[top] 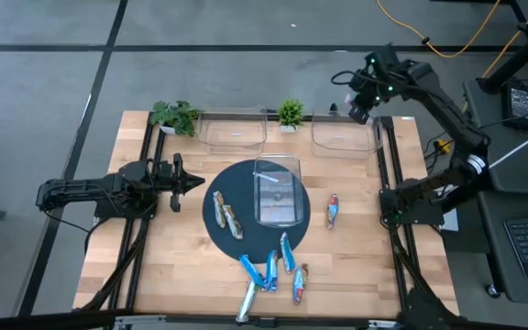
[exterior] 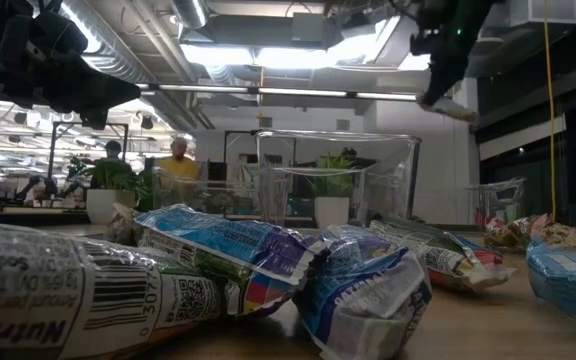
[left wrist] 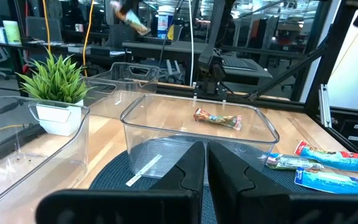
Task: Pick and place Granola Bars by type
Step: Put the red granola bar into the top right transparent bin
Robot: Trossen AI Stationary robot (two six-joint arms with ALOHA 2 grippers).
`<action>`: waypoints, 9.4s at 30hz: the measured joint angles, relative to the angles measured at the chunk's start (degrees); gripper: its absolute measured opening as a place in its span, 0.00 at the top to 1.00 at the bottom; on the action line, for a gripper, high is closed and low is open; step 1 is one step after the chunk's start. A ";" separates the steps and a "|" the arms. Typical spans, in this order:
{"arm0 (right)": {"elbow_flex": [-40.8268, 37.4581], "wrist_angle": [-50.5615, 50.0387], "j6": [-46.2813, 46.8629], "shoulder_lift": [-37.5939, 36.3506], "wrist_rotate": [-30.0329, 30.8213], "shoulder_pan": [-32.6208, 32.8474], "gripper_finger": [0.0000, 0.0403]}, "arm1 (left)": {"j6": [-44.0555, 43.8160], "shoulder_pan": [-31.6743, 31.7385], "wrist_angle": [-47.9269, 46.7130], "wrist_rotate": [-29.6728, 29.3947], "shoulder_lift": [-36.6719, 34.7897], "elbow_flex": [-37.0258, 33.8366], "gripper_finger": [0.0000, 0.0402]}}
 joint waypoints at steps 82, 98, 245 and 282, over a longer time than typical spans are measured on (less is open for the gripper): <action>-19.91 -0.79 -3.41 -21.67 -3.82 37.35 0.69 | 0.00 0.00 -0.02 0.00 -0.02 0.00 0.97; -19.91 -2.30 -3.24 -11.91 -1.09 37.68 0.29 | 0.00 0.01 0.00 0.00 0.00 0.00 0.97; -2.48 -0.24 5.78 2.88 9.28 -5.97 0.90 | 0.00 0.00 0.00 -0.22 0.00 0.00 0.97; -32.64 21.81 10.30 2.05 4.91 -4.85 0.90 | 0.00 0.02 -0.02 -0.21 -0.02 0.00 0.97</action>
